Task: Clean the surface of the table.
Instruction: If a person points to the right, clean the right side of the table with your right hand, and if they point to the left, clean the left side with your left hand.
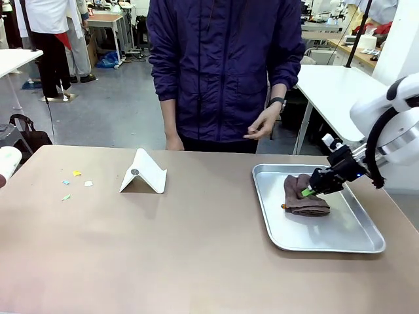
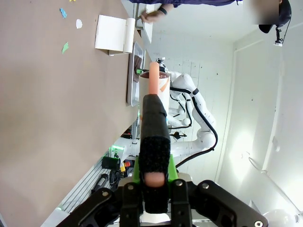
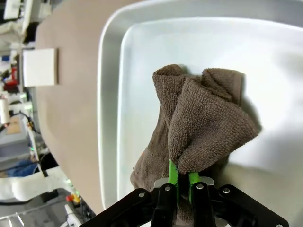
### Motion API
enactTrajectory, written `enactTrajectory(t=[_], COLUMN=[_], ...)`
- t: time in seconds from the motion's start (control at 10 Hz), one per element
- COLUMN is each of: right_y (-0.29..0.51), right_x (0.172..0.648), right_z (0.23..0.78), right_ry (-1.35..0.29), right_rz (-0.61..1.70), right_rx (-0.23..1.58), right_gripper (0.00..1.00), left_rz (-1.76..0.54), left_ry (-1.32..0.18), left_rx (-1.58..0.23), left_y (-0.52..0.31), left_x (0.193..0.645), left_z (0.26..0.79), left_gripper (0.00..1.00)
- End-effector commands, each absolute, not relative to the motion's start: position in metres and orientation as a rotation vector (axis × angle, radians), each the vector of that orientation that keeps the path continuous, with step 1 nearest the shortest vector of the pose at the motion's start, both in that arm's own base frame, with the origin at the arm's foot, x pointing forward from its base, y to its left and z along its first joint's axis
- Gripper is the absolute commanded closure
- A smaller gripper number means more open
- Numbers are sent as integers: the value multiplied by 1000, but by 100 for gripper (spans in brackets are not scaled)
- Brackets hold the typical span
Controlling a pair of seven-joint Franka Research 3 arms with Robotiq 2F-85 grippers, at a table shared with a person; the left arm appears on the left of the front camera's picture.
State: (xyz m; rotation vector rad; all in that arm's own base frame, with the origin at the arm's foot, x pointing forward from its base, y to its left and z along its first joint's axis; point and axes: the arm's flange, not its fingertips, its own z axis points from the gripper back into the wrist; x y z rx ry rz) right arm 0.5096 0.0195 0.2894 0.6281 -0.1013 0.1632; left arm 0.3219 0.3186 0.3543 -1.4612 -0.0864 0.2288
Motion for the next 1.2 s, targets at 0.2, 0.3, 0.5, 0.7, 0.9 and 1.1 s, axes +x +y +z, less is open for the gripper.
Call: enactTrajectory(t=[0.2,0.3,0.5,0.7,0.9,1.1], right_y=[70,78,85,77,48,19], right_x=[500,498,494,494,493,489], right_z=[288,287,287,287,291,297], right_ry=[-57,-52,-47,-70,-106,-152], right_rz=[319,341,367,337,264,193], right_rx=[689,682,674,644,608,575], right_gripper=[91,91,91,91,91,91], left_rz=[202,202,202,202,202,202], left_ry=[-87,-87,-87,-87,-87,-87], left_rx=[-1468,-1468,-1468,-1468,-1468,-1468], left_y=[319,319,319,319,319,319], left_x=[318,318,318,318,318,318], left_z=[356,356,356,356,356,356], left_gripper=[100,100,100,100,100,100])
